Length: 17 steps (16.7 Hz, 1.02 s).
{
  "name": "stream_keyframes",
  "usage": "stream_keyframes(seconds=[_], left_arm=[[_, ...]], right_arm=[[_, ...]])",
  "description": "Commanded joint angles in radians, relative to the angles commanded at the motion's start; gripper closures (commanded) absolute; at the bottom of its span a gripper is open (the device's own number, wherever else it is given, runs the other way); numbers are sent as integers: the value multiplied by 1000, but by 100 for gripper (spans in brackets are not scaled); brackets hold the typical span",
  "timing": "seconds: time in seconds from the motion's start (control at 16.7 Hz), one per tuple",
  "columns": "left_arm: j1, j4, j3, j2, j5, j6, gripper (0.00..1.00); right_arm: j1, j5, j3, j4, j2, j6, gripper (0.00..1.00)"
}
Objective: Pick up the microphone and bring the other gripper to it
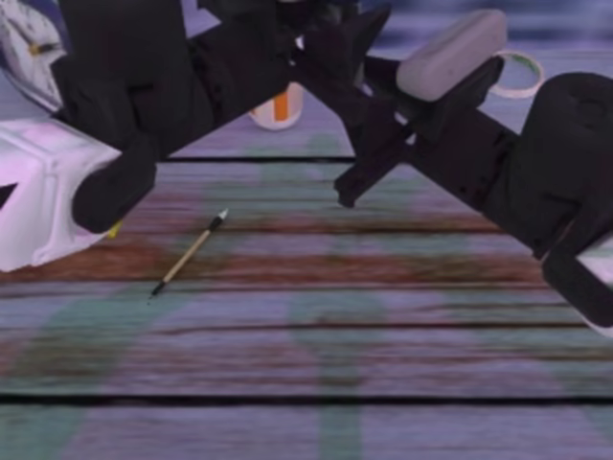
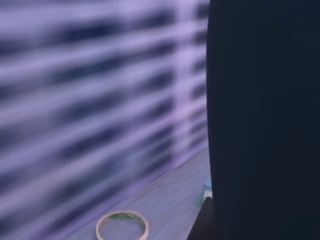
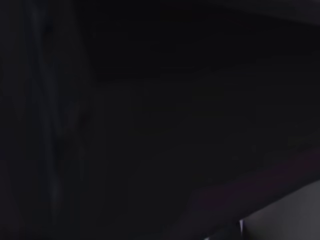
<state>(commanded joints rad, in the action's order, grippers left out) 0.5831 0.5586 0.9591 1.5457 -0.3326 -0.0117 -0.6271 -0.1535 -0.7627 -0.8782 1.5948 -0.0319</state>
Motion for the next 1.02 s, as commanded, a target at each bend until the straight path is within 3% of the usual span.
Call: stream_keyframes(seconds=[0.18,0.72,1.02], left_arm=[[0,0,0,0,0,0,98],[0,0,0,0,0,0,100],[0,0,0,0,0,0,100]], right_arm=[[0,0,0,0,0,0,100],[0,0,0,0,0,0,100],[0,0,0,0,0,0,62]])
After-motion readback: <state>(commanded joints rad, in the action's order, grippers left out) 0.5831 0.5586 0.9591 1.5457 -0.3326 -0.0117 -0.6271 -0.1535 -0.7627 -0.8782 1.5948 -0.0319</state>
